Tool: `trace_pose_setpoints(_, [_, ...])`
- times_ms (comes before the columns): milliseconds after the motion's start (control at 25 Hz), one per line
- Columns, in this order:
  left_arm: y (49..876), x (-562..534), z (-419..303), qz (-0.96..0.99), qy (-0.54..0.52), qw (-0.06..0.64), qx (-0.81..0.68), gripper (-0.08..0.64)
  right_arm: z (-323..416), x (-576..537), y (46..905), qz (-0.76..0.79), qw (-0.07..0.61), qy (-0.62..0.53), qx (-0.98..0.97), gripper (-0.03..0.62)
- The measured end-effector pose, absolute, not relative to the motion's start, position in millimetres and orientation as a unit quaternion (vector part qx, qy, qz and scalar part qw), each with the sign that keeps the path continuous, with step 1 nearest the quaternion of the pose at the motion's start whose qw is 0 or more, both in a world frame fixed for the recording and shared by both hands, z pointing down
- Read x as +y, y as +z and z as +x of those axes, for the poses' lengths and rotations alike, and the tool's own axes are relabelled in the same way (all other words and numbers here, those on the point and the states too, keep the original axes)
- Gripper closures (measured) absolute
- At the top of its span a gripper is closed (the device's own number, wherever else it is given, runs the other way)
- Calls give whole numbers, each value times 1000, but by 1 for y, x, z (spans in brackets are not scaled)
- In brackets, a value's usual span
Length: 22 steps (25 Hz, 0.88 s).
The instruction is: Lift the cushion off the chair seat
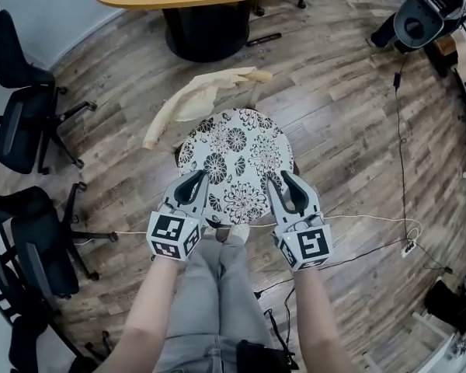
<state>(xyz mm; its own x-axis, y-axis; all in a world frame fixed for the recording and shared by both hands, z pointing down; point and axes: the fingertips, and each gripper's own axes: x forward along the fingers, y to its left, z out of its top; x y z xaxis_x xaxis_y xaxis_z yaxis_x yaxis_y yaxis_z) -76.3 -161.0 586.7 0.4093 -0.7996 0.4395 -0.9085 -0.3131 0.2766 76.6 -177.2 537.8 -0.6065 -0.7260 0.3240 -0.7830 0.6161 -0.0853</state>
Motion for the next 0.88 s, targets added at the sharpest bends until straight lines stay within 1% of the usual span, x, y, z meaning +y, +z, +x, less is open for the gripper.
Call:
trace_pose_setpoints(160, [625,-160,-85,788,123,280,-535,474,89,-185,578,436,148,133,-878,442])
trace_pose_setpoints(360, [672,-152,-98,763,147,327,-539,424,106,-197,632,446,178,167,-861,396])
trace_pose_setpoints(480, [696,-147,-109,748,154,345,-546,414,115,-205,660,449,196,181,-853,380])
trace_pose_setpoints(880, [769,-132,-153,688,161,416,-573,376,146,-226,734,467,247,207,-823,371])
